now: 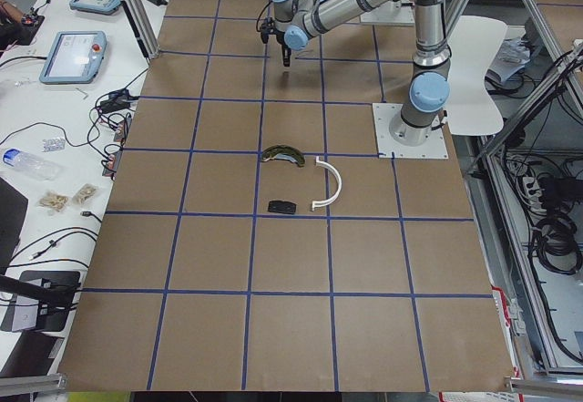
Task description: Place bearing gear from tray to pile
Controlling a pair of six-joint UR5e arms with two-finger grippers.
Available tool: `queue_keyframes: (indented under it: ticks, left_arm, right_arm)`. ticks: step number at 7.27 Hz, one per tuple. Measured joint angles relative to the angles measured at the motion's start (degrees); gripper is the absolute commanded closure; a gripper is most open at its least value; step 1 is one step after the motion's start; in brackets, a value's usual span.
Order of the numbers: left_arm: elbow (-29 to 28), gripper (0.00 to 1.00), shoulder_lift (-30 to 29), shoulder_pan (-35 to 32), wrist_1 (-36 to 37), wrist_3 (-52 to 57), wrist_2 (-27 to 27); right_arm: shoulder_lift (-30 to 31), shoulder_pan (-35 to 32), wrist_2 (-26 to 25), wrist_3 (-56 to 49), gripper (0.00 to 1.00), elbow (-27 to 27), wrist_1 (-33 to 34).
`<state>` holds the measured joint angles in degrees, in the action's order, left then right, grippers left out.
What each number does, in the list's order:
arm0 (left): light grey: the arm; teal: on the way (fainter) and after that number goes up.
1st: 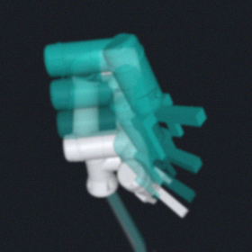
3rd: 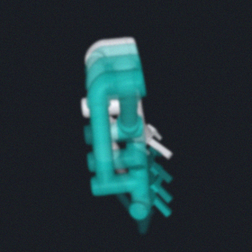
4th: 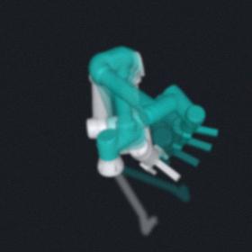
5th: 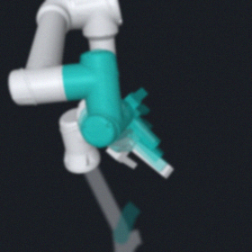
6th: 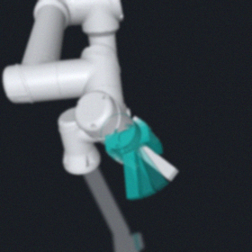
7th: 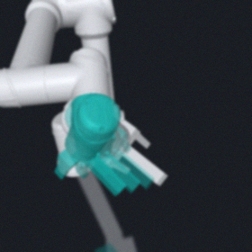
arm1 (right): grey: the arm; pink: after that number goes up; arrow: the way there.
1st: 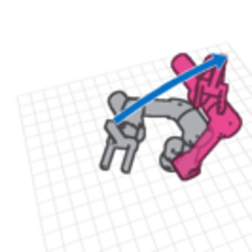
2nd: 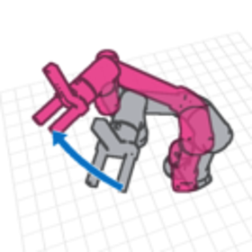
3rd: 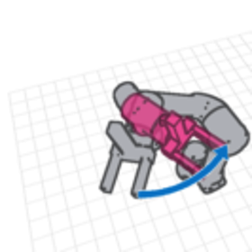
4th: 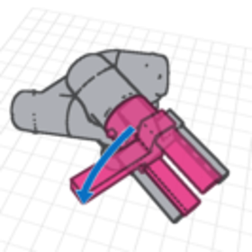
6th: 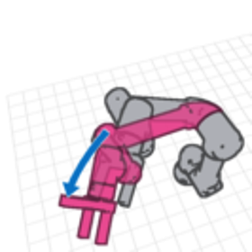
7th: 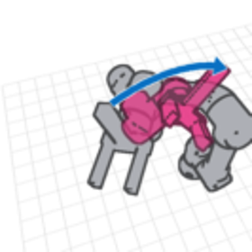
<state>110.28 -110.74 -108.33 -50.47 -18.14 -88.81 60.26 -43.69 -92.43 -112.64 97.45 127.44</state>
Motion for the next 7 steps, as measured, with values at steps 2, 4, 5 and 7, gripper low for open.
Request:
queue_keyframes:
  ticks: [2, 4, 5, 7]
  left_arm:
    - [0.31, 1.0, 2.01, 6.39, -0.8, 2.55, -1.83]
    - [0.61, 1.0, 4.24, 15.53, -2.0, 11.19, -4.28]
    - [0.62, 1.0, 5.31, 19.9, -2.6, 15.26, -5.49]
    - [0.68, 1.0, 7.24, 28.56, -4.91, 23.97, -5.96]
  right_arm:
    - [4.54, -2.46, 0.33, 8.55, 0.95, 0.24, -5.98]
    - [9.67, -10.05, 1.54, 24.48, 0.95, 2.21, -11.29]
    - [11.55, -15.52, 1.92, 33.91, 0.94, 3.61, -11.96]
    - [14.6, -28.02, 2.06, 55.02, 0.94, 6.21, -12.39]
